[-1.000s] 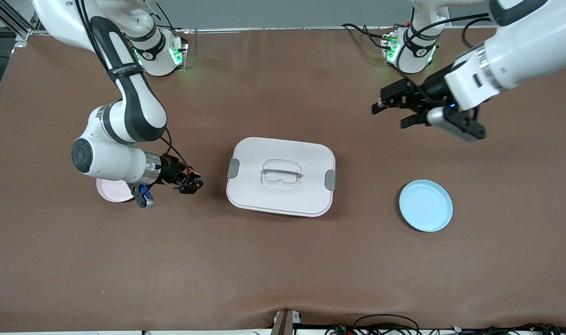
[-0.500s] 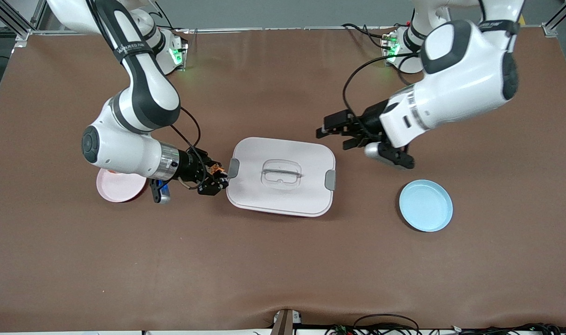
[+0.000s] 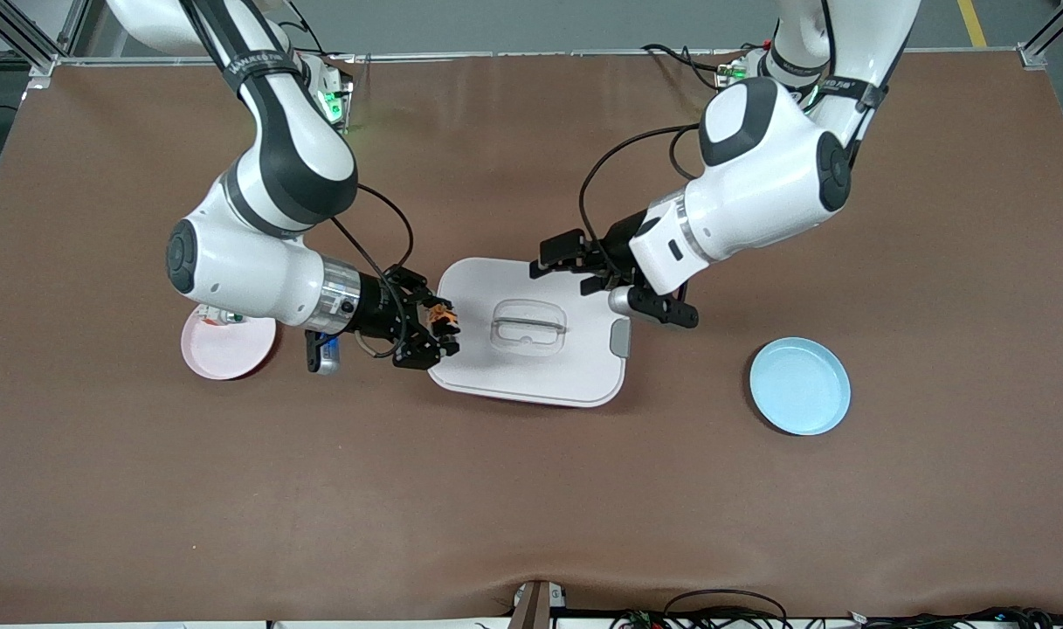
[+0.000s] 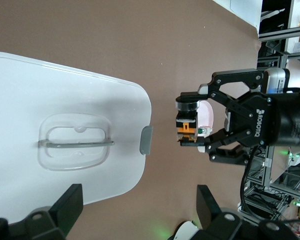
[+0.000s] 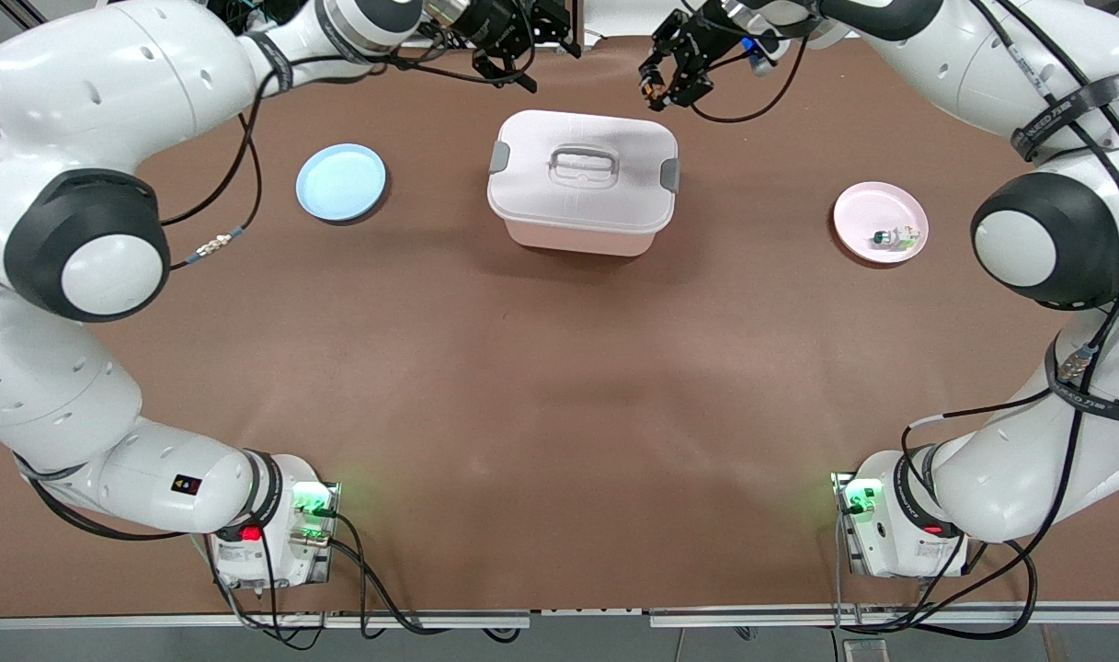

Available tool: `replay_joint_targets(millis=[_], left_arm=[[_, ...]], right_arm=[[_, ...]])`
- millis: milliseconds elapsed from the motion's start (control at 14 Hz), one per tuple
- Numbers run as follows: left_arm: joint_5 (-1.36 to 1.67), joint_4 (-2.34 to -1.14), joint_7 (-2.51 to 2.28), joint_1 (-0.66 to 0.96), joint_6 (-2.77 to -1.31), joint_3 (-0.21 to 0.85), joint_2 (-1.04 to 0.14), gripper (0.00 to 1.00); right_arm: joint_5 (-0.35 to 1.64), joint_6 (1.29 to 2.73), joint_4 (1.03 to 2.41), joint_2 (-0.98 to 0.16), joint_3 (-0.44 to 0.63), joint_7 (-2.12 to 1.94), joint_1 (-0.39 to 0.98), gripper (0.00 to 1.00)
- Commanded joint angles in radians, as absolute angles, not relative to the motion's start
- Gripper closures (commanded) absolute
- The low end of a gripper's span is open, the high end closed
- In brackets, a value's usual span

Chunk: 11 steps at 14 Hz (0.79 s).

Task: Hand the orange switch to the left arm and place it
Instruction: 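Carry the switch over the box while the left gripper grasps it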

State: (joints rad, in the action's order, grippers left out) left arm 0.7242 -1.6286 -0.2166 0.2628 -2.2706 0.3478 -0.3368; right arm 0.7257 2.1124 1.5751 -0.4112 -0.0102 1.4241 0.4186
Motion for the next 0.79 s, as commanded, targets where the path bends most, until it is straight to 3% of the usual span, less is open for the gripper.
replay_joint_targets(millis=[0, 286, 714], left_arm=[[0.779, -1.598, -0.219, 0.278, -2.315, 0.347, -0.38, 0.0], [0.785, -1.585, -0.207, 0.308, -2.391, 0.348, -0.422, 0.0], [0.81, -1.468, -0.187, 0.319, -2.428, 0.348, -0.525, 0.0]], right_arm=[[0.749, 2.112, 1.511, -0.451, 0.002, 1.5, 0.454, 1.0], [0.75, 2.128, 1.45, -0.488, 0.002, 1.59, 0.469, 1.0], [0.752, 2.181, 1.341, -0.551, 0.002, 1.727, 0.528, 1.0]])
